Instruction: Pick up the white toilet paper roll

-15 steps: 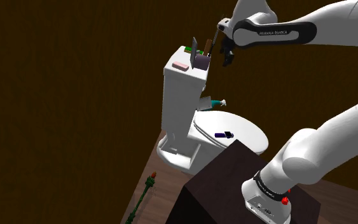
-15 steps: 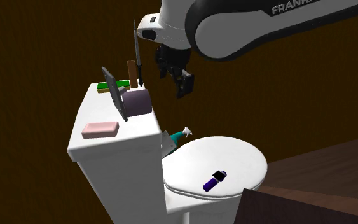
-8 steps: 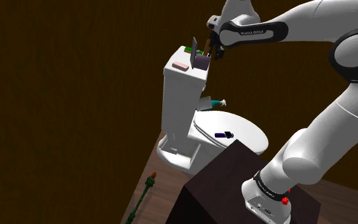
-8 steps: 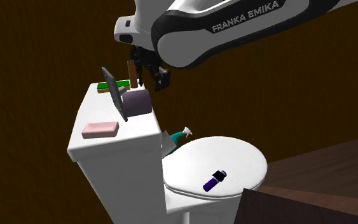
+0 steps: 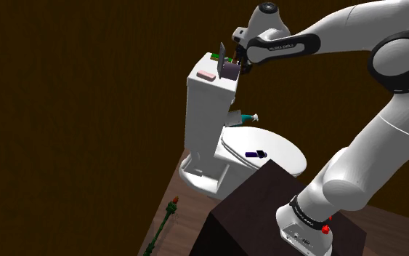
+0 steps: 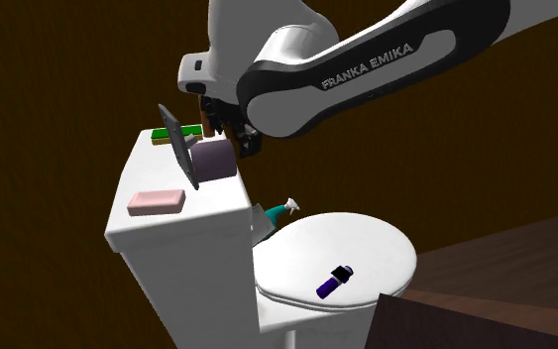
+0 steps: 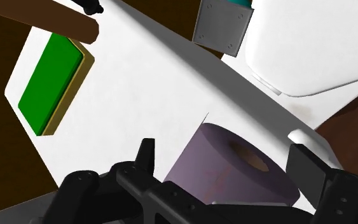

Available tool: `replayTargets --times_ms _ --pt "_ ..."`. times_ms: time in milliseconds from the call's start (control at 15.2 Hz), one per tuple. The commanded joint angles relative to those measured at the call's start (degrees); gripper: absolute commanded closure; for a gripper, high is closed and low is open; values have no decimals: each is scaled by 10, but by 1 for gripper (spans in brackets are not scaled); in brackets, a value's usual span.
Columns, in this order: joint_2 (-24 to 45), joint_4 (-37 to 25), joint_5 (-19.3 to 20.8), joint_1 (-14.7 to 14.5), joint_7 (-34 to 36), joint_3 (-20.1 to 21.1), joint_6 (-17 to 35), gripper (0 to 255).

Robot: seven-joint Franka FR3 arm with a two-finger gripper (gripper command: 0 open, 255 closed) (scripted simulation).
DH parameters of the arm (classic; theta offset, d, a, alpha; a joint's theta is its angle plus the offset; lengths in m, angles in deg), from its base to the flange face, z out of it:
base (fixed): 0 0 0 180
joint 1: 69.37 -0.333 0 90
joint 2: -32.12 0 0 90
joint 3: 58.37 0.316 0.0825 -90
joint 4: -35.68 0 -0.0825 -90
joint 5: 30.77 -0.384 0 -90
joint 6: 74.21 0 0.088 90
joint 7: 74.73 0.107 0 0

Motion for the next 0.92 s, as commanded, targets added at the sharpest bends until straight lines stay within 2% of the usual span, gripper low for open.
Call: replayTargets --times_ms 0,66,660,858 --pt "1 3 1 0 2 0 4 0" --pt "2 2 1 0 2 0 4 255" --pt "1 3 1 0 2 0 4 255" --pt "-5 -13 -6 -1 -9 1 -16 255"
